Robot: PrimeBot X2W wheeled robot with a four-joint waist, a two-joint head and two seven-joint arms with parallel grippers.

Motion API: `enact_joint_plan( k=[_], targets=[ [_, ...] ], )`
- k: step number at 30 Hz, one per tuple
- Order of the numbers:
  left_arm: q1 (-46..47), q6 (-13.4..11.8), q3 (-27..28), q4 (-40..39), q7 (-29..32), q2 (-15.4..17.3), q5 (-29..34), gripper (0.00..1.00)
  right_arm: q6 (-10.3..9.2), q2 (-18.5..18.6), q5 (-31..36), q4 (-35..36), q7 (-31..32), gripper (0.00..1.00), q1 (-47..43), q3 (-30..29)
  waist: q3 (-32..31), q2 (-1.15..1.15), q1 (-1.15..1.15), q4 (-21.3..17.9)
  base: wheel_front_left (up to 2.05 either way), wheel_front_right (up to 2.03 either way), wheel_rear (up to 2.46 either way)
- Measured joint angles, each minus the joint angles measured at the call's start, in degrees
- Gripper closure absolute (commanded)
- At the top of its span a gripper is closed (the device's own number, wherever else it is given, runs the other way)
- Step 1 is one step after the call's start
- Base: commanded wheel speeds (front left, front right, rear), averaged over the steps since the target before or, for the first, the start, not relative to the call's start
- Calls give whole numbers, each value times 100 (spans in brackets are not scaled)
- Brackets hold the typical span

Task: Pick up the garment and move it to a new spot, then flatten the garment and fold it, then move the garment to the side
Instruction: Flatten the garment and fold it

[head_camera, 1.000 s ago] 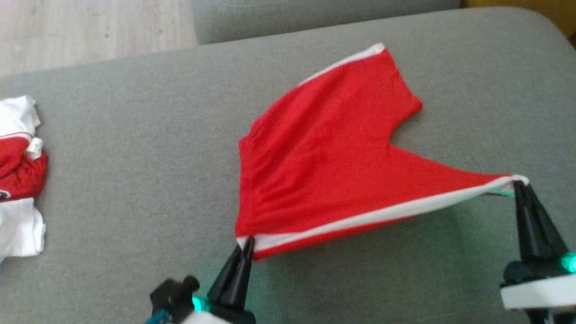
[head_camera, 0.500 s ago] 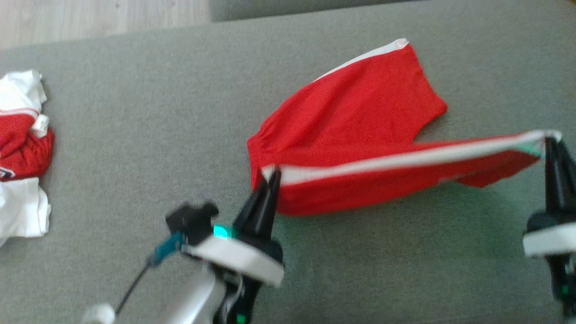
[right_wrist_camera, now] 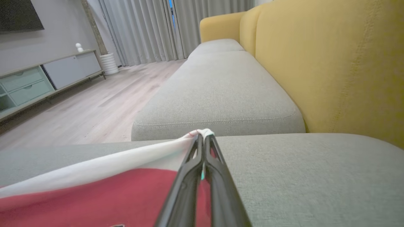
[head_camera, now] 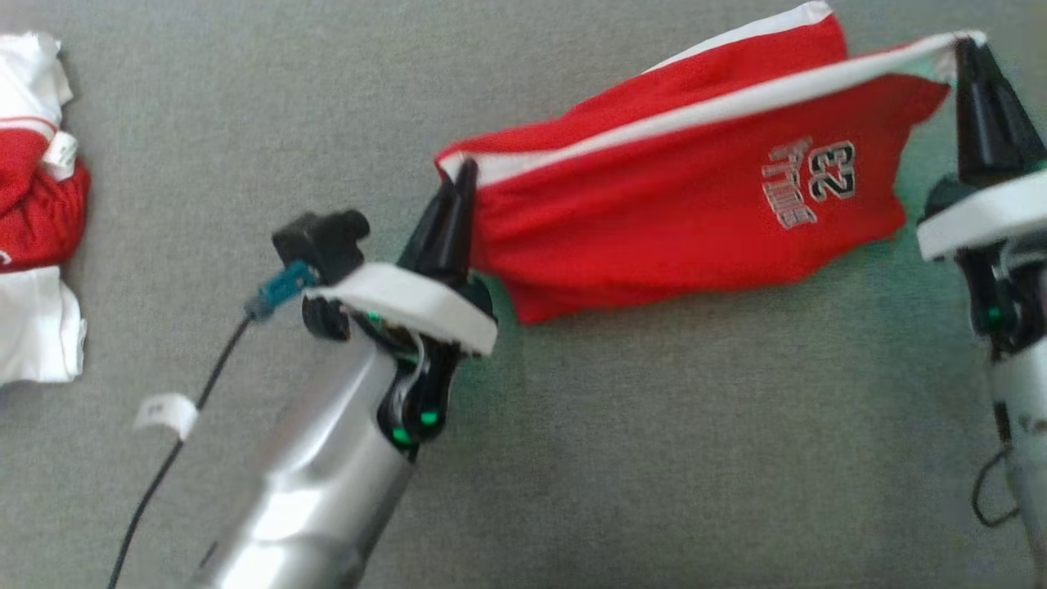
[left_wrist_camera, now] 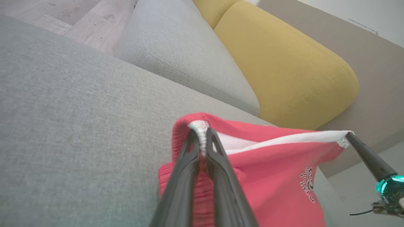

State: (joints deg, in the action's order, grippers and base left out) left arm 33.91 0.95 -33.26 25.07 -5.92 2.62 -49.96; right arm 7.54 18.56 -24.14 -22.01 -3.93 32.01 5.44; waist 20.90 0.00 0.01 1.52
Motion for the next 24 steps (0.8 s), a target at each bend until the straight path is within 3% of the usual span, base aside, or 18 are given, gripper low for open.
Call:
enact_joint_plan(
  k=[5,7,8,9,10,11,12,18,21,24],
  targets=[
    [431,5,-222,358,-245,-5,-331,96,0,-5,-5,-578,-127,100,474,191,159,0,0,73,0,0,0],
    [601,9,-370,508,-374,-14,-446,84,0,-5,-5,-856,-185,100,670,248,218,0,0,103,0,0,0],
    [672,42,-436,573,-419,-18,-512,61,0,-8,-5,-994,-223,100,766,299,242,0,0,113,0,0,0],
    [733,81,-505,636,-449,-18,-575,39,0,-16,-5,-1112,-259,72,850,350,261,0,0,118,0,0,0],
    [785,108,-576,697,-498,-19,-631,0,0,-42,-7,-1222,-308,16,931,383,275,0,0,120,0,0,0],
    [832,114,-620,760,-545,-22,-678,0,0,-75,-16,-1317,-347,16,1009,427,286,0,0,118,0,0,0],
    [866,114,-657,814,-587,-22,-715,0,0,-108,-66,-1394,-403,0,1081,494,292,0,-1,114,0,0,0],
    [975,10,-896,1046,-824,-21,-404,0,0,-170,-407,-1579,-864,0,1231,861,222,0,-1,94,0,0,0],
    [899,-256,-837,956,-837,-25,110,0,0,-152,-621,-1571,-929,0,1087,939,124,0,-1,78,0,0,0],
    [562,-620,-394,391,-850,-24,950,0,0,-83,-822,-1580,-966,0,700,990,32,0,-2,69,0,0,0]
  ],
)
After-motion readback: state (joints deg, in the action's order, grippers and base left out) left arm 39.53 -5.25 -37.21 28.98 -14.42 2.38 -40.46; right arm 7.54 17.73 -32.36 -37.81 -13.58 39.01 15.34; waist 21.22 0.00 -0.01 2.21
